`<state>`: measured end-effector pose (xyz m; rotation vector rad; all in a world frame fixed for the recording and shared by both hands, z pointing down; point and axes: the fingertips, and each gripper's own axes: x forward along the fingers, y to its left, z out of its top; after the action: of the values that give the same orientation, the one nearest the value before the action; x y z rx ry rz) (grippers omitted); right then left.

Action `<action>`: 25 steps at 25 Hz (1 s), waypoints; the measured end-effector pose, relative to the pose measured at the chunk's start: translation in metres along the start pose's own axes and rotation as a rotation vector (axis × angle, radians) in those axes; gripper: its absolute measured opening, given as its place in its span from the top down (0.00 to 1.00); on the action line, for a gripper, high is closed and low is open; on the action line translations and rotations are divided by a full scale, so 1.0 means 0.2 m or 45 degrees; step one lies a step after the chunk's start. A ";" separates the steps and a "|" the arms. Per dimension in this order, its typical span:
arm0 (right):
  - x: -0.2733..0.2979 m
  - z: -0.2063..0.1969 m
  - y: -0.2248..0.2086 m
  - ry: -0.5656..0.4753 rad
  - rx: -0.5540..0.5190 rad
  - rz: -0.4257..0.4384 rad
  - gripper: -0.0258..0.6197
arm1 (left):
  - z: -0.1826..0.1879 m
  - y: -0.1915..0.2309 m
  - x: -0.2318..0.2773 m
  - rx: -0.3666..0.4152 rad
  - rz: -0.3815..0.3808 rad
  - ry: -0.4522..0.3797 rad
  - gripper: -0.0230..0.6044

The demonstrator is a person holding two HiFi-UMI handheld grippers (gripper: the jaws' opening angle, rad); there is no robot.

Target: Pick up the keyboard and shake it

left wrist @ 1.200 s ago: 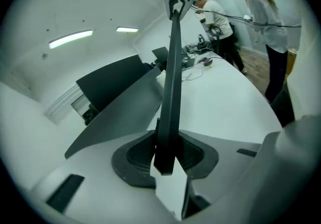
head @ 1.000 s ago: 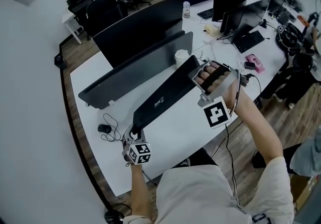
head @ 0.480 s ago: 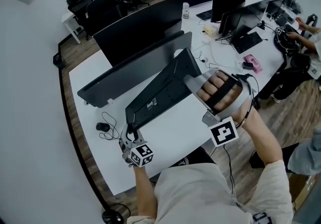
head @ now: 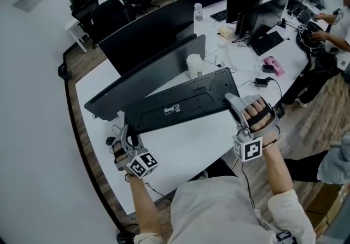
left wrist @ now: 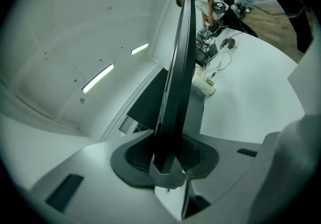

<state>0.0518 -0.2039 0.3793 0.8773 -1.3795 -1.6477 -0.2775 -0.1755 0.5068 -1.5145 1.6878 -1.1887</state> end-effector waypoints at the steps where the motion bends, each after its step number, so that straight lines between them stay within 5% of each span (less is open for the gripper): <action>1: -0.02 -0.04 0.06 0.022 0.062 0.013 0.76 | 0.04 0.02 0.01 0.060 -0.011 -0.021 0.78; 8: -0.21 -0.19 0.56 0.161 0.480 0.150 0.76 | 0.30 0.02 0.02 0.427 -0.126 -0.177 0.77; 14: -0.32 -0.15 0.93 0.206 0.782 0.316 0.77 | 0.38 -0.09 0.04 0.632 -0.266 -0.199 0.76; 19: -0.30 -0.15 0.95 0.191 0.736 0.355 0.76 | 0.32 -0.16 0.03 0.639 -0.346 -0.162 0.77; 25: -0.21 -0.26 0.54 0.156 0.542 0.163 0.76 | 0.41 0.07 -0.05 0.516 -0.138 -0.169 0.77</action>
<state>0.1324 -0.1984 0.4779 1.0844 -1.6920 -1.2010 -0.2118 -0.1859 0.4572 -1.4061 1.2021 -1.3564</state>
